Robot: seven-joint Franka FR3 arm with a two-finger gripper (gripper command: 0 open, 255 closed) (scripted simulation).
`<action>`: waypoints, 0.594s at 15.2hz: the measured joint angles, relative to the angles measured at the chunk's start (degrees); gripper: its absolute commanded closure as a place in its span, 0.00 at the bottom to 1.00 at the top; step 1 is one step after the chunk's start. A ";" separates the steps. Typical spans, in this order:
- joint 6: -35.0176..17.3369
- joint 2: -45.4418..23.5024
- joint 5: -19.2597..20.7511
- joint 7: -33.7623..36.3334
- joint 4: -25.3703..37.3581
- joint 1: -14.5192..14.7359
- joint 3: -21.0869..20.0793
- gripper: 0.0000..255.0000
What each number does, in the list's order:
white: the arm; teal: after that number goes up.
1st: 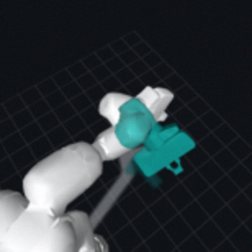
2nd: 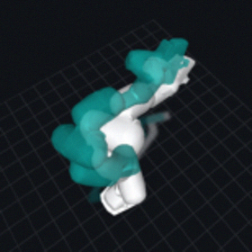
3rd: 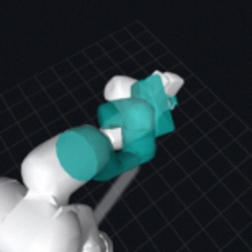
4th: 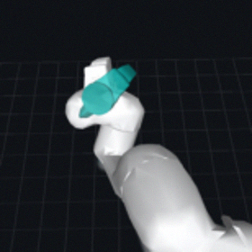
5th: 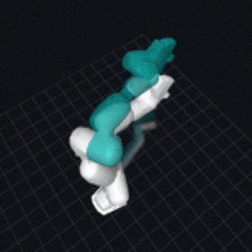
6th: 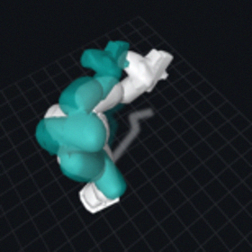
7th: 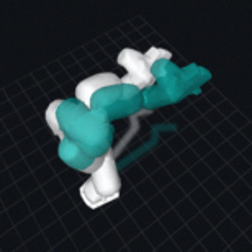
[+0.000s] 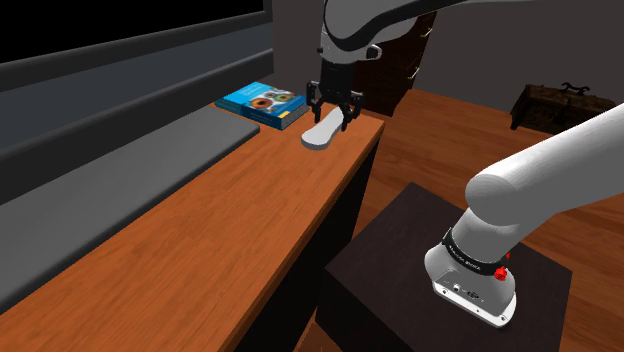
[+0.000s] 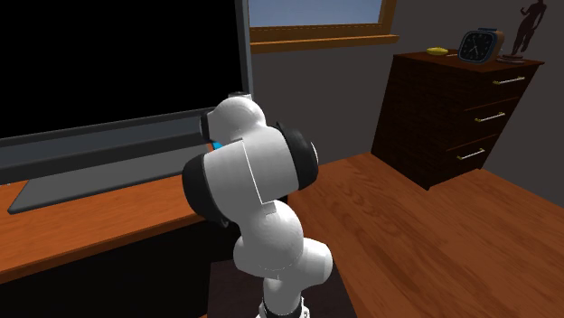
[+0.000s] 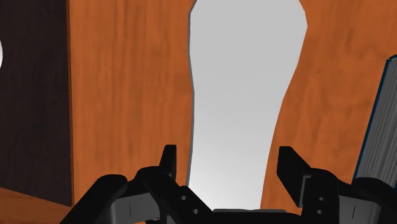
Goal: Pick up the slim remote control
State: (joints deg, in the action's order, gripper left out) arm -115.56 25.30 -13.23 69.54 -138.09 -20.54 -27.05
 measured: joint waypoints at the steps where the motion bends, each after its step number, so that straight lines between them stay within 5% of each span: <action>1: 0.52 0.00 0.09 0.00 0.49 -0.05 0.08 1.00; 9: 6.81 1.44 0.51 0.02 5.35 -0.18 1.23 1.00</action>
State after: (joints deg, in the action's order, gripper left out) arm -108.75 26.74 -12.72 69.56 -132.74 -20.72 -25.82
